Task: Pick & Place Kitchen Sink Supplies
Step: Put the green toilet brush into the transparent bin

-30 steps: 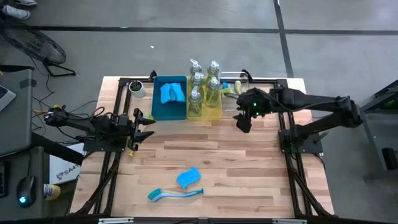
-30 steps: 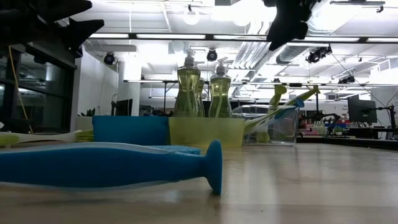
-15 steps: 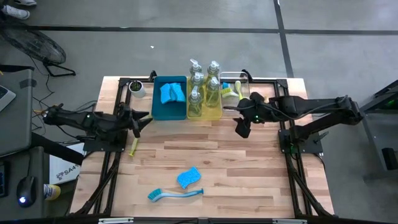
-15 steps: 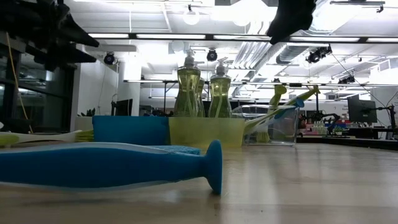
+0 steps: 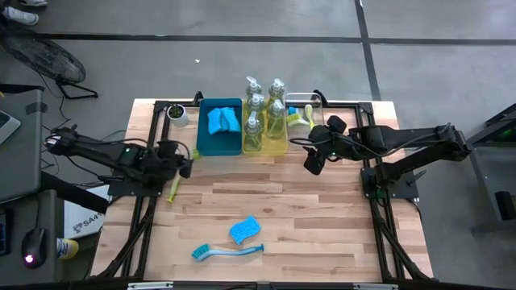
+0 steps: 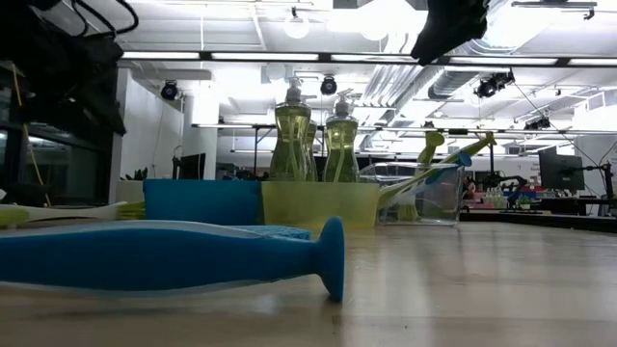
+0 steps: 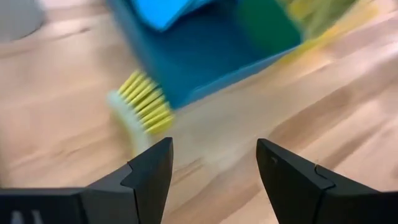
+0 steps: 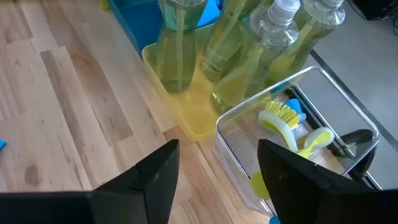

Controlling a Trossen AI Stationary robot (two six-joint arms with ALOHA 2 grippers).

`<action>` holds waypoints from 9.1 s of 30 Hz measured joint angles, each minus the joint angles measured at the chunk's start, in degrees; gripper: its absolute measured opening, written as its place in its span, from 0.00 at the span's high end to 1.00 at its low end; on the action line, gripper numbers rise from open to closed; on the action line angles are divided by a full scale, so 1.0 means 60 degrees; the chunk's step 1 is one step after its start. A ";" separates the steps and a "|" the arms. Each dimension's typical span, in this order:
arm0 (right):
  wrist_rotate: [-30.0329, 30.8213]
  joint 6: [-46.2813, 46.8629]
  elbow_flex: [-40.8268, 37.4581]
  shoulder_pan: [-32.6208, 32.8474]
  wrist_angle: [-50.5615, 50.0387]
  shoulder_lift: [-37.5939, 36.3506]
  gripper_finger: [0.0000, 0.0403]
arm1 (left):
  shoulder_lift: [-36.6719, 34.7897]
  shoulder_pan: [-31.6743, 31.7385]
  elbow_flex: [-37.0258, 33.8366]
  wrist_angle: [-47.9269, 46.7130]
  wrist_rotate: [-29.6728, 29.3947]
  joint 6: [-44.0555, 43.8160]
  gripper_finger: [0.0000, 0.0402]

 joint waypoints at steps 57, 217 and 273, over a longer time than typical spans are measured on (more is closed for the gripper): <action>-0.0153 -0.0614 -0.0004 0.0000 -0.0237 0.0001 0.48 | 0.6495 0.5305 -0.0452 0.0842 0.7232 0.3841 0.70; -0.2133 -0.5293 -0.4426 0.2215 1.6804 0.2929 0.87 | 0.8990 0.0992 0.3391 1.3221 0.5855 1.3076 0.88; -0.1387 -0.8913 -0.4433 -0.2063 0.9906 -0.1371 0.87 | 0.5978 0.0985 0.2475 0.8560 0.4027 1.1375 0.33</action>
